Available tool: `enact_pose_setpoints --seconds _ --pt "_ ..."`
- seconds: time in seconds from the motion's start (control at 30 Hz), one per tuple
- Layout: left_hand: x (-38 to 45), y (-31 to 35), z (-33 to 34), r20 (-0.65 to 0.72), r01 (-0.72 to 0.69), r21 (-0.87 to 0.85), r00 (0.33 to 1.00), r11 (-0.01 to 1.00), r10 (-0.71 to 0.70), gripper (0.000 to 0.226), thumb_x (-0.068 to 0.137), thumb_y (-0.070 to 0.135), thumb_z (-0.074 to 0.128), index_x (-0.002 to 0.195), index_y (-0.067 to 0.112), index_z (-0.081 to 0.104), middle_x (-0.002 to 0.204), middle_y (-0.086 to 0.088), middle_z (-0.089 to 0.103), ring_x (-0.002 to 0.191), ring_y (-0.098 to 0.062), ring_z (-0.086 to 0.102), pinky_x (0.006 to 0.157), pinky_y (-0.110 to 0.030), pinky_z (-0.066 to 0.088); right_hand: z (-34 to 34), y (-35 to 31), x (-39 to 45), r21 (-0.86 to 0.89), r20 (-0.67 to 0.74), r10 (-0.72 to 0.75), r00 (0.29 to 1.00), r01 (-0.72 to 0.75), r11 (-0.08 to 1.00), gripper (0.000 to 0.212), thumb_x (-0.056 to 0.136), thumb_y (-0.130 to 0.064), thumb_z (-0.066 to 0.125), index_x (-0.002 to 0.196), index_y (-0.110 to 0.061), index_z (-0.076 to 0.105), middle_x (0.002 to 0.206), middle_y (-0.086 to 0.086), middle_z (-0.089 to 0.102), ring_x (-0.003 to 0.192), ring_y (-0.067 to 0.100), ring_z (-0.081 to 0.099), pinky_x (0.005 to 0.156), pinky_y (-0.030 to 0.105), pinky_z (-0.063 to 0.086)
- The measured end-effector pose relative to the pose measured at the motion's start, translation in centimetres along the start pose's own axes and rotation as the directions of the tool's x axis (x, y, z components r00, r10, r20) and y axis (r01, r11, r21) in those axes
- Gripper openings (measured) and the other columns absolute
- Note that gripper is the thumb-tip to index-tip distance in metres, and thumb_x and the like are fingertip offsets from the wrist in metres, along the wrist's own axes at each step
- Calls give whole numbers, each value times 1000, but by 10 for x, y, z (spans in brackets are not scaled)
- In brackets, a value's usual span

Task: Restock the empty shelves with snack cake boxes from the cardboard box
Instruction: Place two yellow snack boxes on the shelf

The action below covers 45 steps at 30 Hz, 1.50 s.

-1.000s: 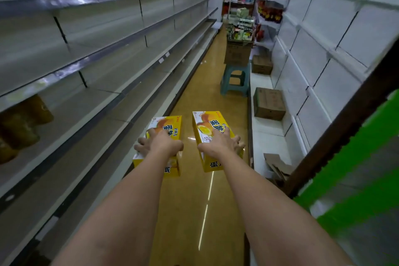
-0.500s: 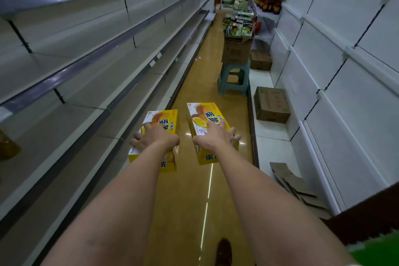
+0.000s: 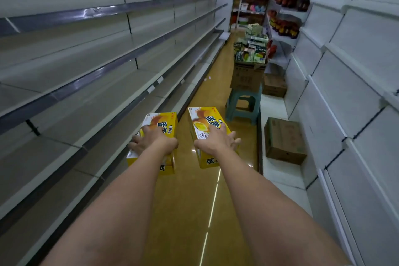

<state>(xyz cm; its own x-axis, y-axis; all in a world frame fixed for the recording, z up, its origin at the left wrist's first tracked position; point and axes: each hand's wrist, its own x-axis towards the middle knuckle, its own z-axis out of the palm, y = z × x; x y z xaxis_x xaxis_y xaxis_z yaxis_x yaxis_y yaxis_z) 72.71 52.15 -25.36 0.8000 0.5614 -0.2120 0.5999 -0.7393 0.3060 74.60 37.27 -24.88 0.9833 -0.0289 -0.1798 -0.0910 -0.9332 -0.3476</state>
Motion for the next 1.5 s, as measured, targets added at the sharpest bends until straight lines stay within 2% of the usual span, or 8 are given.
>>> enact_pose_setpoints --seconds 0.23,0.43,0.57,0.8,1.13,1.27,1.5 --pt "74 43 -7 -39 48 20 998 999 -48 73 77 48 67 141 27 38 148 -11 27 133 -46 24 110 -57 18 -16 -16 91 -30 16 -51 999 52 998 74 76 -55 59 142 -31 35 155 7 18 133 40 24 104 47 23" --pt "148 68 -13 -63 36 18 997 999 -35 71 78 49 66 140 26 41 147 -13 28 132 -47 27 110 -58 18 -18 -47 167 -29 24 -89 996 89 996 73 76 -55 59 141 -31 35 155 7 19 133 40 24 104 48 23" --pt "210 82 -26 -81 27 4 996 1000 -27 74 76 50 67 140 27 40 145 -13 30 129 -46 29 110 -56 22 -18 -82 226 -26 18 -91 996 91 996 75 76 -60 60 141 -30 36 155 6 20 132 40 25 104 47 23" --pt "319 97 -74 -139 44 -39 989 998 -49 73 76 49 67 141 28 39 145 -12 29 129 -46 28 110 -58 22 -36 -166 317 -46 -3 -129 992 129 991 74 77 -54 57 143 -32 33 156 6 17 133 40 25 101 47 24" --pt "417 112 -115 -196 88 -49 976 995 -96 77 77 47 69 143 27 36 150 -14 24 134 -47 24 111 -58 17 -42 -245 400 -15 -9 -259 966 259 966 73 76 -57 57 139 -27 38 155 8 19 133 44 25 103 51 22" --pt "453 117 -129 -224 93 -105 968 990 -115 77 77 48 70 143 32 36 151 -12 24 137 -46 21 113 -60 13 -46 -275 438 -23 -1 -314 949 314 949 76 77 -57 56 143 -28 33 156 8 18 134 44 22 106 52 20" --pt "506 140 -155 -347 171 -144 914 975 -212 70 78 47 67 140 33 39 149 -10 27 133 -44 27 112 -57 19 -62 -329 513 -31 10 -475 880 475 879 76 78 -59 56 143 -28 33 154 8 21 134 43 24 108 53 21"
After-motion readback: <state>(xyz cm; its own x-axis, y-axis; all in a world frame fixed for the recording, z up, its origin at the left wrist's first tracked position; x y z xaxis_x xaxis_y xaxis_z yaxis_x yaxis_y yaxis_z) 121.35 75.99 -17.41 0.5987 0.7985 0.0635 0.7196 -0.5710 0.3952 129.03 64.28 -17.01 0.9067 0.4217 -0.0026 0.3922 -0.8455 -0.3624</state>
